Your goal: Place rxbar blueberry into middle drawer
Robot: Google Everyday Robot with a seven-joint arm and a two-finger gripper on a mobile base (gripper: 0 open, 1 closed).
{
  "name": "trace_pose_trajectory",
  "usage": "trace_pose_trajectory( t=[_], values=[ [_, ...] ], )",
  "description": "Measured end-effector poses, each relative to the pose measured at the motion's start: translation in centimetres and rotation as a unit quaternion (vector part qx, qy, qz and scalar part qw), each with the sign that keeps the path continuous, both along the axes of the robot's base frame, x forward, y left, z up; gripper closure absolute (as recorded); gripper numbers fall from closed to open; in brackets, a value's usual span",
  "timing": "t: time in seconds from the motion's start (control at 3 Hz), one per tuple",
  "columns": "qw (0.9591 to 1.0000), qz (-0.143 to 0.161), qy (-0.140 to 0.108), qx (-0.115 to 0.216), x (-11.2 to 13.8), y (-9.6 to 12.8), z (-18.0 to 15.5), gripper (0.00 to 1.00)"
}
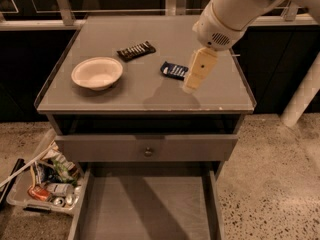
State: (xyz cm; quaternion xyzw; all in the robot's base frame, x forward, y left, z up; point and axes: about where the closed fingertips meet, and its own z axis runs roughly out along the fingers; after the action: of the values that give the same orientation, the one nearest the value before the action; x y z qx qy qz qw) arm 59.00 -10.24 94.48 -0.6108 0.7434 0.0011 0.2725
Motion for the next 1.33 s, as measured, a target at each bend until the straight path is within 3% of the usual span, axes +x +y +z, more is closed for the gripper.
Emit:
trace_pose_trajectory(
  t=[0.33, 0.67, 1.0, 1.33],
  values=[
    [0.9981, -0.045, 0.040, 0.009, 3.0, -3.3, -4.1, 0.00],
    [0.9954, -0.066, 0.065, 0.023, 4.2, -5.7, -6.3, 0.00],
    [0.9953, -0.066, 0.066, 0.024, 4.4, -5.7, -6.5, 0.00],
    [0.9974, -0.023, 0.058, 0.036, 3.9, -4.9, -5.8, 0.00]
  ],
)
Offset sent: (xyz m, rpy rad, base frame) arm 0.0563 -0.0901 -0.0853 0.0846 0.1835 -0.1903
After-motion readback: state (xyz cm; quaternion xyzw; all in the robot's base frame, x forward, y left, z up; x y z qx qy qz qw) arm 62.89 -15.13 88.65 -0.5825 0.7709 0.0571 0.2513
